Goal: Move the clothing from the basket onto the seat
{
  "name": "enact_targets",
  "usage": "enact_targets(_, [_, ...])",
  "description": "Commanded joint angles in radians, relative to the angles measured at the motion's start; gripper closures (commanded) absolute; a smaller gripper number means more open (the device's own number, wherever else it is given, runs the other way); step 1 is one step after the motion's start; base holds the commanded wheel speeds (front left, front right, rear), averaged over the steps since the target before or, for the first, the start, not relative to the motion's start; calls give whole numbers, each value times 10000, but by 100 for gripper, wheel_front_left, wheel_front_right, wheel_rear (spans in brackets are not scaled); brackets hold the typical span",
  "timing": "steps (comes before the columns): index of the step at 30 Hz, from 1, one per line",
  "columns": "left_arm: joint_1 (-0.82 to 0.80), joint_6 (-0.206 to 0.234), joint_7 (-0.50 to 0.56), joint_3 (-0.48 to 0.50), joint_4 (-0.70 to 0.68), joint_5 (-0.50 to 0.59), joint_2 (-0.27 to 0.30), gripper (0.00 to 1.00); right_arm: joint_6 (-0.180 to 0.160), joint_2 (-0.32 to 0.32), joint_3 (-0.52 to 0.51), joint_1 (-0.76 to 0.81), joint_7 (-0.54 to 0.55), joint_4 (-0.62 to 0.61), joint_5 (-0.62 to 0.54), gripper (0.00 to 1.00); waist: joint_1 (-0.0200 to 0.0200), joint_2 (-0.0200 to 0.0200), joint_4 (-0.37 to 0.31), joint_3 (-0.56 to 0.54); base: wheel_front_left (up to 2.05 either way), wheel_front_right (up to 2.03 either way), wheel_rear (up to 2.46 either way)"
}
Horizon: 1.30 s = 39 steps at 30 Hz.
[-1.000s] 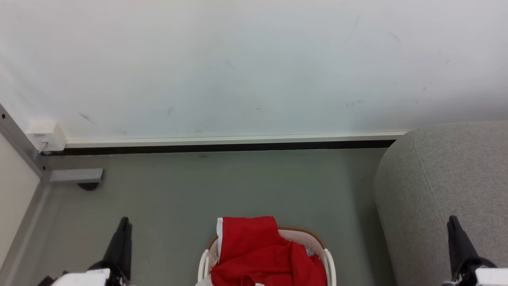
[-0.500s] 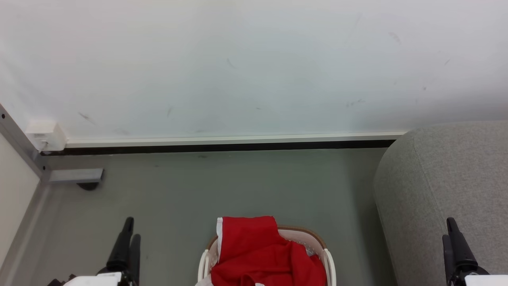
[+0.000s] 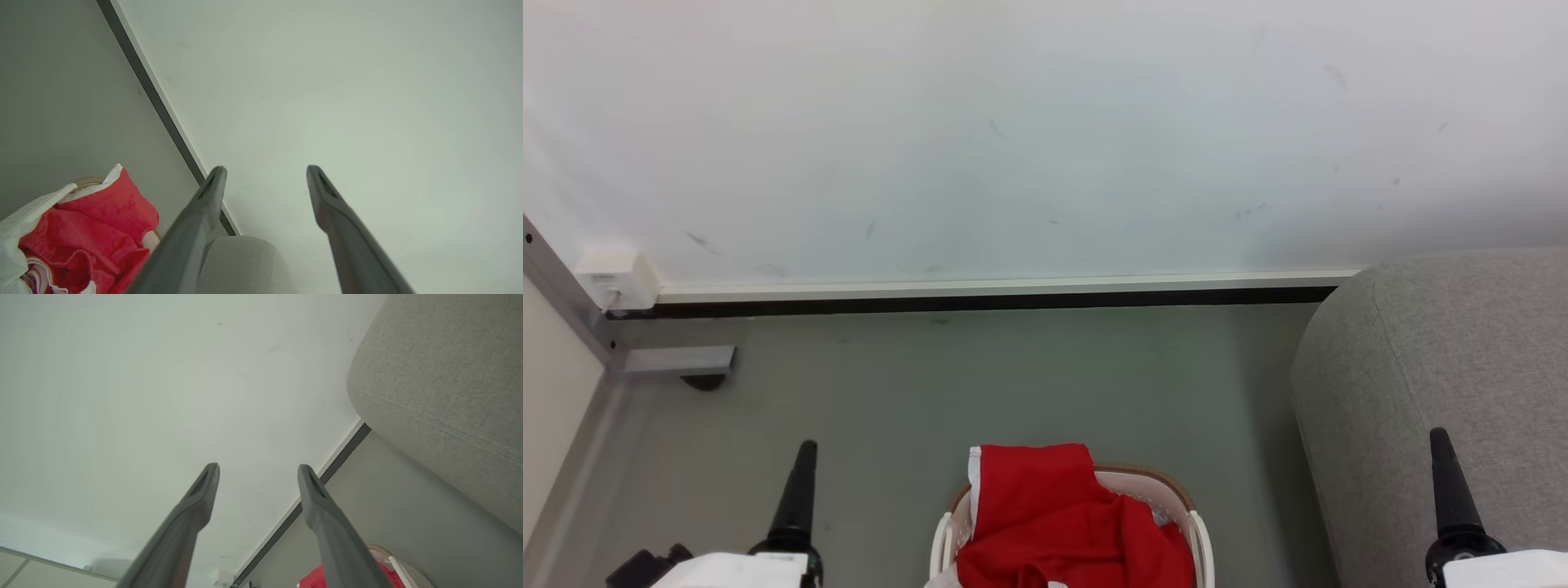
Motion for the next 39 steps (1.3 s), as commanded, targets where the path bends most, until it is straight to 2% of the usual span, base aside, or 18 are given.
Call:
enact_targets(1, [-57, 84, -108, -41, -243, 441, 69, 0, -5, -107, 79, -14, -115, -252, -579, 0, 0, 0, -3, 1, 0, 0, 0])
enact_targets(9, [-9, 311, -418, -264, -386, 2134, 78, 0, -6, -120, 374, -5, -412, -523, -2685, 0, 0, 0, -24, 5, 0, 0, 0])
enact_targets(18, [23, 327, -680, -379, -466, 3785, 87, 0, -7, -132, 581, 40, -683, -416, -4364, 0, 0, 0, -26, -15, 0, 0, 0])
enact_targets(29, [128, 291, -1039, -356, -471, 6223, 98, 0, -9, -145, 776, 35, -1026, -87, -6048, 0, 0, 0, -22, -19, 0, 0, 0])
enact_targets(39, [234, 361, -1310, -440, -393, 7806, 162, 0, -11, -156, 878, -29, -1316, 328, -7303, 0, 0, 0, 2, 3, 0, 0, 0])
